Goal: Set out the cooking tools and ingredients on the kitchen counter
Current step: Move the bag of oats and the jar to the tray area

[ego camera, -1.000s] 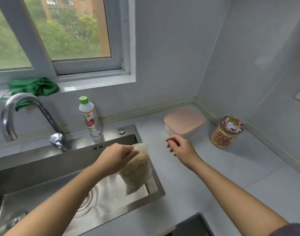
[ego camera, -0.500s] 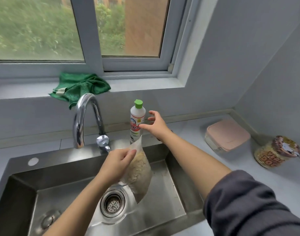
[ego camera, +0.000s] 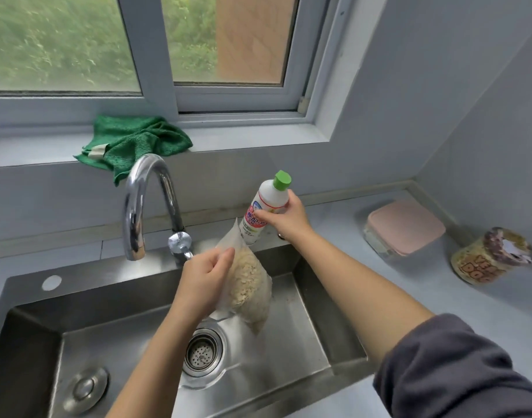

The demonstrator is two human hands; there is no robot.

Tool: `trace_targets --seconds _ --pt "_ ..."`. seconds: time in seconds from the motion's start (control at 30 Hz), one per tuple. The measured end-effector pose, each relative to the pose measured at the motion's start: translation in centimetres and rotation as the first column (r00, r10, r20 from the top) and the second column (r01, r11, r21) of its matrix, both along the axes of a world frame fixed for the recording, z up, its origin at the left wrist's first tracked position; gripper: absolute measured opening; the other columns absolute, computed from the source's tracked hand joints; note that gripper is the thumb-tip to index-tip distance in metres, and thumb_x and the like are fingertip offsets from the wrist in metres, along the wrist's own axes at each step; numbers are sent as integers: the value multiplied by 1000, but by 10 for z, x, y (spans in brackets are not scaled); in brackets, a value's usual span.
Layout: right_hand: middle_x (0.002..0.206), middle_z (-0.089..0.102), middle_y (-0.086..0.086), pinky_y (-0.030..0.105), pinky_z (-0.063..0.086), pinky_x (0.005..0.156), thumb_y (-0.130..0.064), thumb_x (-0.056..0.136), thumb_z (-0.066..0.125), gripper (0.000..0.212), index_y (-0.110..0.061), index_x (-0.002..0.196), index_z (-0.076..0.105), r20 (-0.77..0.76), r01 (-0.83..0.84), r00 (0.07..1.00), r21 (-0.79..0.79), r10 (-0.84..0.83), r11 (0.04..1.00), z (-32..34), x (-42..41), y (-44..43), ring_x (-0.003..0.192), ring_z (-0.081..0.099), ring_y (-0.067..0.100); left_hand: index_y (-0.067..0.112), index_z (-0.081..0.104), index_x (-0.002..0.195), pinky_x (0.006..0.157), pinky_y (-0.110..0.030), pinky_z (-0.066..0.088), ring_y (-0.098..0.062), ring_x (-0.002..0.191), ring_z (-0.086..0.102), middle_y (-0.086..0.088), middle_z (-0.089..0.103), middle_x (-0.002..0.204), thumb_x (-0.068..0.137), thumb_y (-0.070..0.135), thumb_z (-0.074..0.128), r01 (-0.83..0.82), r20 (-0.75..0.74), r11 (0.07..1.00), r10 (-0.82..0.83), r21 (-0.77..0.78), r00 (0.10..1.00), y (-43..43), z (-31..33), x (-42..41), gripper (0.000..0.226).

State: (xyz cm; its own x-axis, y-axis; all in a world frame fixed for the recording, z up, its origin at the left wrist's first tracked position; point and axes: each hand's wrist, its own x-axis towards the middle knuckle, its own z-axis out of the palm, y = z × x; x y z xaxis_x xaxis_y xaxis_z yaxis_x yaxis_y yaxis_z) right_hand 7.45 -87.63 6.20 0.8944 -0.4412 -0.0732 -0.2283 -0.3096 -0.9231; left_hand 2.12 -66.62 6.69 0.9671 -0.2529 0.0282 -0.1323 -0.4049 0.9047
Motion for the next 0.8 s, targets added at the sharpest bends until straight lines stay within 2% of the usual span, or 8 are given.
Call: trace_targets --seconds 0.07,0.17,0.3,0.37,0.43,0.53,0.63,0.8 --pt "111 65 1 43 56 87 -43 52 85 62 -30 106 60 31 56 998 -6 -56 998 8 -41 -16 101 64 14 6 39 57 55 -32 30 -9 53 32 -2 35 54 92 34 56 5 26 999 -6 32 1000 -8 2 -10 48" --pt "103 70 -3 40 56 87 -39 59 84 52 -26 105 62 56 148 988 -8 -147 989 19 -112 -40 95 67 11 -1 51 63 62 -41 43 -18 58 43 -13 50 56 83 46 44 28 54 996 -33 89 998 -28 10 -29 51" --pt "106 68 -7 32 55 88 -25 67 85 52 -23 112 60 43 261 964 0 -261 965 35 -225 -74 98 64 5 -7 54 67 61 -39 40 -19 60 45 -24 56 63 94 37 50 106 81 991 -112 86 990 -67 18 -76 51" --pt "104 67 -10 33 54 89 -26 68 84 51 -25 112 60 39 333 942 2 -333 943 44 -288 -84 97 64 4 -6 51 65 57 -35 34 -17 58 42 -15 47 57 97 29 51 168 82 984 -173 64 982 -87 24 -109 47" --pt "105 67 -11 33 54 89 -31 65 84 55 -27 113 58 31 373 928 -28 -372 927 52 -341 -89 98 64 4 2 39 59 54 -33 27 -16 54 35 -5 36 54 96 26 51 231 96 971 -236 58 967 -105 35 -145 47" --pt "106 68 -10 33 54 88 -28 66 84 54 -26 113 58 40 473 881 -44 -472 880 63 -443 -93 97 64 4 14 29 56 54 -32 22 -16 52 29 0 30 51 96 26 51 385 115 922 -388 47 915 -141 56 -226 47" --pt "103 66 -10 27 53 85 -23 69 84 50 -20 111 57 46 577 817 -73 -575 813 71 -540 -92 94 63 2 15 28 58 54 -32 21 -17 54 29 -2 30 54 96 29 49 512 115 858 -513 45 850 -168 65 -304 45" --pt "99 69 -11 21 56 79 -18 73 82 45 -27 108 56 13 689 724 -51 -690 723 79 -710 -82 86 66 -4 15 24 61 55 -31 19 -16 54 25 -2 23 56 95 26 49 726 125 687 -722 13 681 -205 67 -448 44"
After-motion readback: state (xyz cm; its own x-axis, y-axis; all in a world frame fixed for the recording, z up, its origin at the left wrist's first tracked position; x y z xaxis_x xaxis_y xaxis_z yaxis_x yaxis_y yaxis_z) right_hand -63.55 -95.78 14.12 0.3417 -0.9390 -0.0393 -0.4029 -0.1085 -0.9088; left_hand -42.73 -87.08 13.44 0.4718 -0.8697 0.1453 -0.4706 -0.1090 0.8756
